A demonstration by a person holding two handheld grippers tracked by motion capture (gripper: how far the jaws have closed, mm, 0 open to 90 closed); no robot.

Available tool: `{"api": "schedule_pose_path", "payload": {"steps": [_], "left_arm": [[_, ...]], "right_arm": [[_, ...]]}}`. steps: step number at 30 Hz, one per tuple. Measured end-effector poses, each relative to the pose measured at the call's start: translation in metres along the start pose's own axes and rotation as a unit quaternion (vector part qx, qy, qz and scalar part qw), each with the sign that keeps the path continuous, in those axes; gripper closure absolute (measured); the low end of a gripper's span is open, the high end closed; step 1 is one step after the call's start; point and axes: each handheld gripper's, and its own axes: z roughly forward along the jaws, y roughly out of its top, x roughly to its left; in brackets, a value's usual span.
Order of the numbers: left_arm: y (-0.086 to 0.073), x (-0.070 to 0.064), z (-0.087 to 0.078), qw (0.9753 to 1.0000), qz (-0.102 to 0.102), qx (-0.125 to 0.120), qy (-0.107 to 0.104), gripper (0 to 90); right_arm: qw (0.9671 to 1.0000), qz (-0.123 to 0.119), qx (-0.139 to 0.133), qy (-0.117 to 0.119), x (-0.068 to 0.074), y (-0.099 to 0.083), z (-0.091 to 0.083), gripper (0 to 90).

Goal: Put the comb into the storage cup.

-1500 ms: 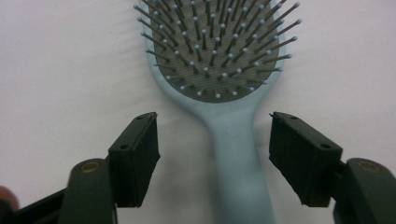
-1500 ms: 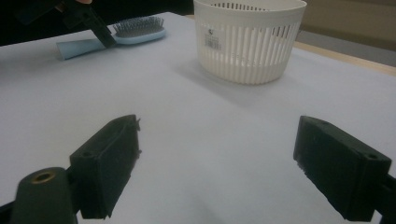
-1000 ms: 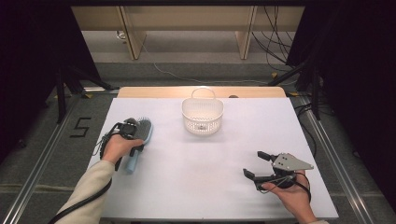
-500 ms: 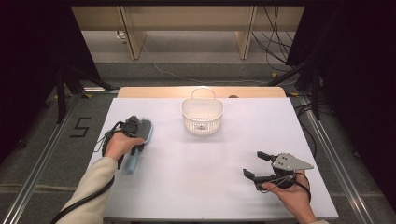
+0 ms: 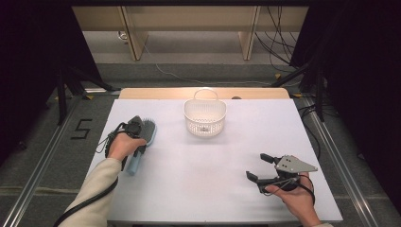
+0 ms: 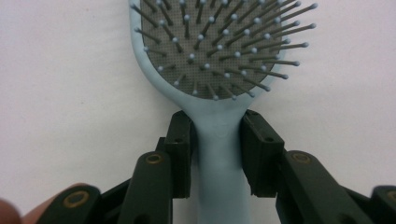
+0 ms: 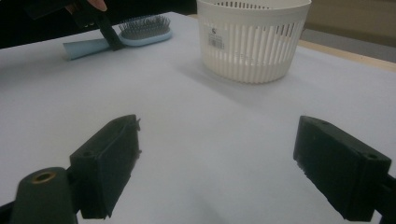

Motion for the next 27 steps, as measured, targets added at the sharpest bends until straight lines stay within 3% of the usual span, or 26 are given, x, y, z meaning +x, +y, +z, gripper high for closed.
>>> {"api": "schedule_pose_path", "payload": {"steps": [14,27], "left_arm": [[-0.0021,0.0005,-0.0006,1.0000,0.000,-0.008,-0.005,69.5],[-0.0050,0.0036,-0.0010,0.9994,0.022,-0.021,-0.016,69.7]], "right_arm": [[1.0000,-0.001,0.000,0.000,0.0002,0.0001,0.0000,15.2],[1.0000,-0.001,0.000,0.000,0.0001,0.0001,-0.0002,15.2]]}}
